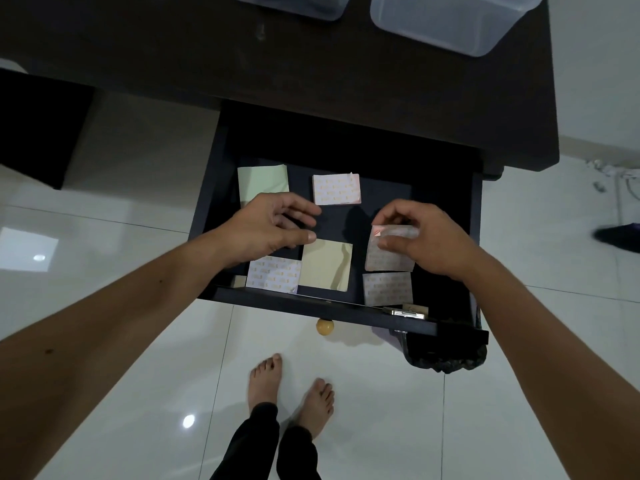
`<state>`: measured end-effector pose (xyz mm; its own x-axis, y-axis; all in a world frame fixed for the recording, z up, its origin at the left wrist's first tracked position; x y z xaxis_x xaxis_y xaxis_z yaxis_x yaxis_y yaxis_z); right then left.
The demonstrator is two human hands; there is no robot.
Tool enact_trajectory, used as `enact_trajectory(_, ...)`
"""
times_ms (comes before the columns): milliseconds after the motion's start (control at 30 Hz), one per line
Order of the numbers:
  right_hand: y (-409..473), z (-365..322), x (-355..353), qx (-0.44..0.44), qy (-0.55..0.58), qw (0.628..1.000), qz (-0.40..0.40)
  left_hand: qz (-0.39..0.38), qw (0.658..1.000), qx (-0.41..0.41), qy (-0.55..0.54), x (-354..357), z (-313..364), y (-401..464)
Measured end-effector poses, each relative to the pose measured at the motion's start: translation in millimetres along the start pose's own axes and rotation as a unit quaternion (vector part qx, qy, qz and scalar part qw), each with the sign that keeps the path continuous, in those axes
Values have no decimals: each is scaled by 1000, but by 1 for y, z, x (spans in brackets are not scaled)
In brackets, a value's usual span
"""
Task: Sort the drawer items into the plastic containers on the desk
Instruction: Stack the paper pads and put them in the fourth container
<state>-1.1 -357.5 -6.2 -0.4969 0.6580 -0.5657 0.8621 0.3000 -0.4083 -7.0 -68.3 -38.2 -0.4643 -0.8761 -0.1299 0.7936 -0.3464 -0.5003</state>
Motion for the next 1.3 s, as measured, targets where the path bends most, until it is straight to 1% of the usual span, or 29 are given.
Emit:
enact_trajectory(67, -1, 0, -2, -13, 68, 997, 17, 2, 999, 3, 46, 2, -1, -1)
enact_trajectory(133, -2, 1, -5, -24, 121, 991, 52, -4, 993, 7, 120, 6, -3, -2)
enact_trajectory(267, -5, 3, -5, -27, 193, 978, 78, -53, 963, 35, 262, 16, -5, 2)
enact_trajectory(300, -5, 3, -5, -24, 203, 976, 82, -59, 955, 37, 288, 17, -5, 3)
enact_trajectory(367, -6, 3, -6, -21, 214, 972, 89, -58, 951, 37, 300, 17, -4, 4)
enact_trajectory(533, -8, 2, -5, -16, 218, 972, 89, -53, 957, 33, 282, 17, -4, 4)
enact_trajectory(667, -9, 1, -5, -16, 229, 969, 87, -50, 972, 29, 229, 16, -4, 3)
enact_trajectory(867, -11, -3, -3, -8, 295, 951, 89, -82, 988, 6, 127, 16, -1, 1)
enact_trajectory(1067, -6, -10, 4, -23, 341, 936, 84, -31, 999, -3, -19, 11, 4, 4)
enact_trajectory(1167, -1, -17, 6, -41, 345, 934, 77, -11, 998, 6, -60, 7, 7, 5)
enact_trajectory(1300, 7, -26, 7, -62, 311, 946, 62, 10, 998, 21, -66, 3, 7, 6)
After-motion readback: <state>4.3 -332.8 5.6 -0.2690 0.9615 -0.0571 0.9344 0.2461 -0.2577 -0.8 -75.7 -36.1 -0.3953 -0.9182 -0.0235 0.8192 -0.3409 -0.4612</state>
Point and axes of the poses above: each hand's wrist, its own y-axis towards the middle knuckle, its own x-axis out of the palm, z = x × y, the point moved 1 cm from there along y, towards the middle knuckle, and after that the axes turned 2 degrees about -x, right-handed, at the moved point
